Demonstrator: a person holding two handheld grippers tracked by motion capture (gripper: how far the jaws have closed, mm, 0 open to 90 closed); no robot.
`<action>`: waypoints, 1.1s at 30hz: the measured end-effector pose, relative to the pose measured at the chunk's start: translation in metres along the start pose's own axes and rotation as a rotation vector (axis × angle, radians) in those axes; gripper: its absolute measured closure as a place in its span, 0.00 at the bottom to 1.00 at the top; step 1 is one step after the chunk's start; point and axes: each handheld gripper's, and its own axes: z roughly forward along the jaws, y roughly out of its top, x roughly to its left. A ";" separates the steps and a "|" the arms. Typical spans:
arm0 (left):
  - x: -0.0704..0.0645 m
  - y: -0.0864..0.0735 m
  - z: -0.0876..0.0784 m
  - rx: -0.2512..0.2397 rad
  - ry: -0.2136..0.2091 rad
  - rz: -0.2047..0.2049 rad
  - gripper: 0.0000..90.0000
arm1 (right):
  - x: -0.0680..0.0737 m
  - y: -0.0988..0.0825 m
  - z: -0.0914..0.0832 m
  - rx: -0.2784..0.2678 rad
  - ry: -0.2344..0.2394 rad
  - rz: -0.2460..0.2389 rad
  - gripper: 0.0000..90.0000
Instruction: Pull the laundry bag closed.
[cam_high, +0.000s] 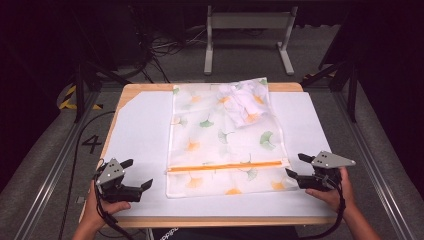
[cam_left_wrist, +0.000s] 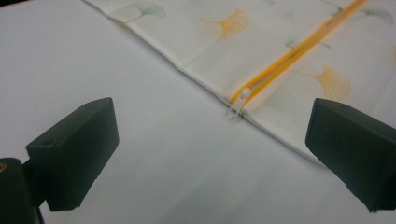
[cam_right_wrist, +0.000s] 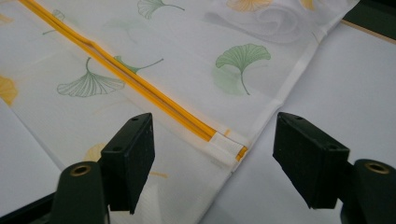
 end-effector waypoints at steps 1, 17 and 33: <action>-0.001 0.000 0.000 -0.003 -0.013 0.002 0.14 | 0.000 0.000 0.000 -0.004 0.012 0.015 0.35; -0.021 0.002 0.004 0.046 -0.160 0.107 0.80 | 0.029 0.043 0.036 0.004 0.113 -0.028 0.64; -0.039 0.015 0.029 0.119 -0.221 0.167 0.95 | 0.090 0.108 0.106 0.013 0.291 -0.136 0.67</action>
